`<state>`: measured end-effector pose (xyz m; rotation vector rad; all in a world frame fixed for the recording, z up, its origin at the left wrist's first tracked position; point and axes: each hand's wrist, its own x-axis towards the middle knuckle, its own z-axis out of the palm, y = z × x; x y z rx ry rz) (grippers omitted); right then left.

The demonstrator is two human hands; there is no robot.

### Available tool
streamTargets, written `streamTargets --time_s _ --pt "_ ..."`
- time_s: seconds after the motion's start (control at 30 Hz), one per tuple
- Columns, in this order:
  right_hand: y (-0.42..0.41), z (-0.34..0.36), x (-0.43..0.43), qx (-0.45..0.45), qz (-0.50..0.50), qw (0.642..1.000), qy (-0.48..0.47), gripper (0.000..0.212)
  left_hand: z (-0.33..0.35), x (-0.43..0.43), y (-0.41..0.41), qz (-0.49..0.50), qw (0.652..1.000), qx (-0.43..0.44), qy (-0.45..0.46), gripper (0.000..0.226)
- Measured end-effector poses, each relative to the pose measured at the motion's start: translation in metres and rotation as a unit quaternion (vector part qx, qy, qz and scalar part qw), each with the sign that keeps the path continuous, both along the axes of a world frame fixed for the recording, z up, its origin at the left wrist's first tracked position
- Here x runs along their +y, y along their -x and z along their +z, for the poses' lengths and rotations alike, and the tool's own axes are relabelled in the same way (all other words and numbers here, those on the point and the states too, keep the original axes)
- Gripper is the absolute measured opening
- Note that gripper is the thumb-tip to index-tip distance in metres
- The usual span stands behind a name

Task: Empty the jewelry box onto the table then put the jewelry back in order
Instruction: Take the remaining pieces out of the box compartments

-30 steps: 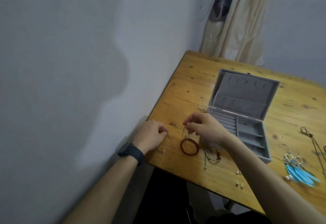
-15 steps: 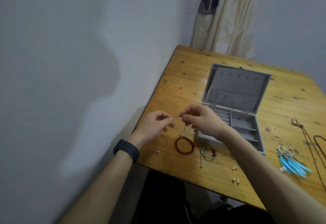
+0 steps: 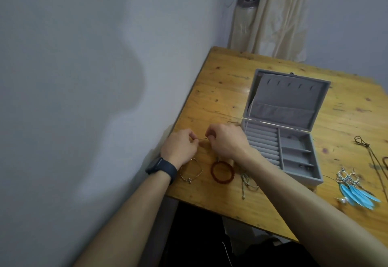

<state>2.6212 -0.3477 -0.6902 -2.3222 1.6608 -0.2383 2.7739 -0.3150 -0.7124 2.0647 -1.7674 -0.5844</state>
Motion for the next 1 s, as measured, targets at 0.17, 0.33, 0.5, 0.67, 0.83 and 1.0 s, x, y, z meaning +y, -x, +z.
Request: streamTargets --time_s 0.17,0.33,0.5,0.67,0.83,1.0 --pt "0.001 -0.009 -0.005 0.023 0.01 0.999 0.025 0.026 -0.008 -0.003 0.005 0.011 0.997 -0.05 0.059 0.013" --pt "0.009 -0.012 0.004 0.034 0.019 0.998 0.058 0.031 -0.012 0.004 0.0 0.012 0.997 -0.015 0.076 0.015" --pt "0.02 -0.013 0.016 0.077 0.012 0.993 0.092 0.036 -0.017 0.018 -0.003 0.016 0.997 -0.03 0.071 0.022" --pt "0.018 -0.012 0.02 0.071 0.005 0.996 0.055 0.04 -0.015 0.022 -0.005 0.031 0.996 -0.021 0.075 0.022" --pt "0.027 -0.009 0.03 0.032 -0.031 0.997 0.06 0.038 -0.012 0.027 -0.01 0.027 0.994 0.039 0.096 0.023" --pt "0.031 -0.01 0.032 0.018 -0.06 0.996 0.066 0.035 -0.013 0.029 -0.018 0.014 0.988 0.064 0.14 0.037"
